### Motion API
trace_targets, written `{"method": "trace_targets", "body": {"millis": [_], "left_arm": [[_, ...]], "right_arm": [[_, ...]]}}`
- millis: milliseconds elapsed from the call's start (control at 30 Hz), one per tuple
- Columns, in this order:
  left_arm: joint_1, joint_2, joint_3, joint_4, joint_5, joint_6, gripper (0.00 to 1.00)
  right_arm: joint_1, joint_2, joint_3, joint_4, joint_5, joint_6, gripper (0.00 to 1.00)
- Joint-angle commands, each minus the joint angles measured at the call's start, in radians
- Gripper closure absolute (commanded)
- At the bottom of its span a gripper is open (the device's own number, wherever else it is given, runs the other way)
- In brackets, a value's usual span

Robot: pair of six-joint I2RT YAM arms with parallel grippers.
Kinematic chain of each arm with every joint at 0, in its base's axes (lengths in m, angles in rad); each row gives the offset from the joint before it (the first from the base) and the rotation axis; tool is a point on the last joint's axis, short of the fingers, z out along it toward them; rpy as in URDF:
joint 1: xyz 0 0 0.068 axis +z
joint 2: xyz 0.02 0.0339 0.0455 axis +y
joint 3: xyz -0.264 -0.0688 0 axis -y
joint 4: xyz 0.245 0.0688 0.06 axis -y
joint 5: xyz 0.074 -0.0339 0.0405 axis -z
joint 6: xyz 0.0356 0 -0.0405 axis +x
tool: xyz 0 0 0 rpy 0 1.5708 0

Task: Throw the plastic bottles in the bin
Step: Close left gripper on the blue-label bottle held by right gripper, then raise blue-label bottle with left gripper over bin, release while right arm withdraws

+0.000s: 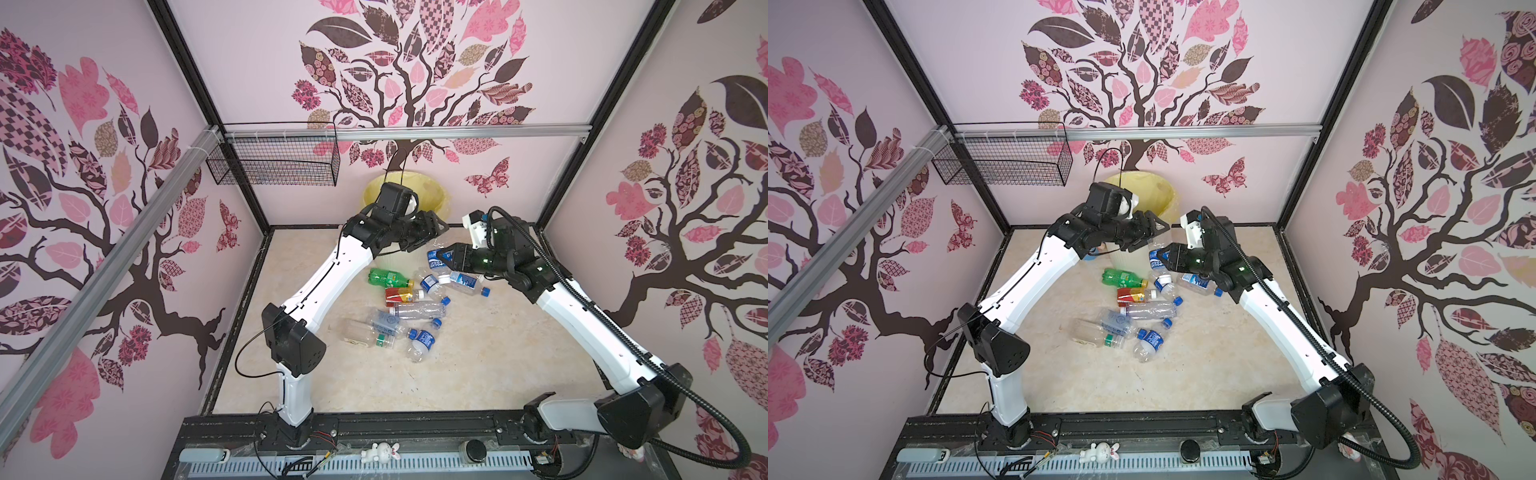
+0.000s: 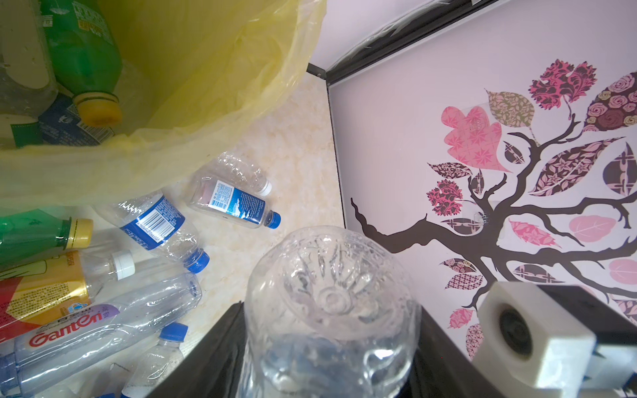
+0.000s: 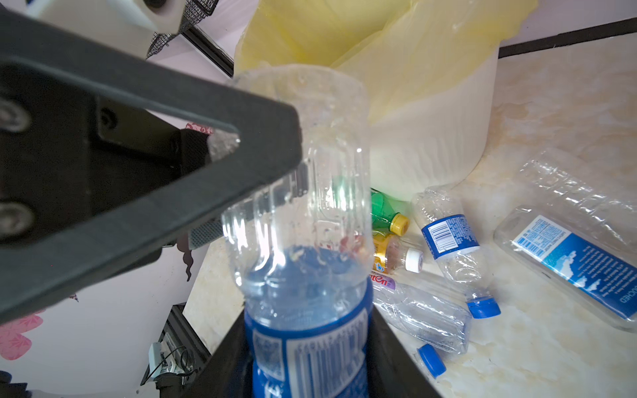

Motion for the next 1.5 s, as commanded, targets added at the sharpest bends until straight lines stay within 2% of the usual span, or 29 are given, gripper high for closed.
{"method": "trace_targets", "body": {"millis": [0, 100, 267, 567, 867, 1033, 1167, 1300, 1467], "left_arm": [[-0.003, 0.000, -0.017, 0.044, 0.012, -0.021, 0.40], [-0.003, -0.001, -0.013, 0.042, 0.004, -0.022, 0.48], [0.006, -0.015, 0.020, 0.023, -0.058, -0.002, 0.54], [0.060, -0.045, 0.076, 0.005, -0.147, 0.015, 0.55], [0.148, -0.111, 0.133, 0.103, -0.196, 0.023, 0.56], [0.196, -0.186, 0.146, 0.266, -0.289, 0.066, 0.55], [0.198, -0.212, 0.178, 0.369, -0.434, 0.188, 0.56], [0.200, -0.188, 0.208, 0.434, -0.536, 0.258, 0.59], [0.200, -0.070, 0.265, 0.434, -0.531, 0.241, 0.58]], "right_arm": [[0.010, -0.029, 0.015, 0.024, -0.022, -0.021, 0.57], [0.011, -0.031, 0.026, 0.017, -0.009, -0.026, 0.50], [0.010, -0.035, 0.063, -0.024, 0.018, -0.037, 0.29], [0.011, -0.062, 0.125, -0.074, 0.045, -0.058, 0.01], [0.010, -0.061, 0.242, -0.100, 0.126, -0.060, 0.00], [0.009, -0.047, 0.270, -0.091, 0.137, -0.048, 0.00], [0.009, -0.038, 0.280, -0.088, 0.138, -0.040, 0.00], [0.010, -0.033, 0.288, -0.089, 0.142, -0.039, 0.00], [0.009, -0.026, 0.294, -0.097, 0.141, -0.038, 0.00]]}}
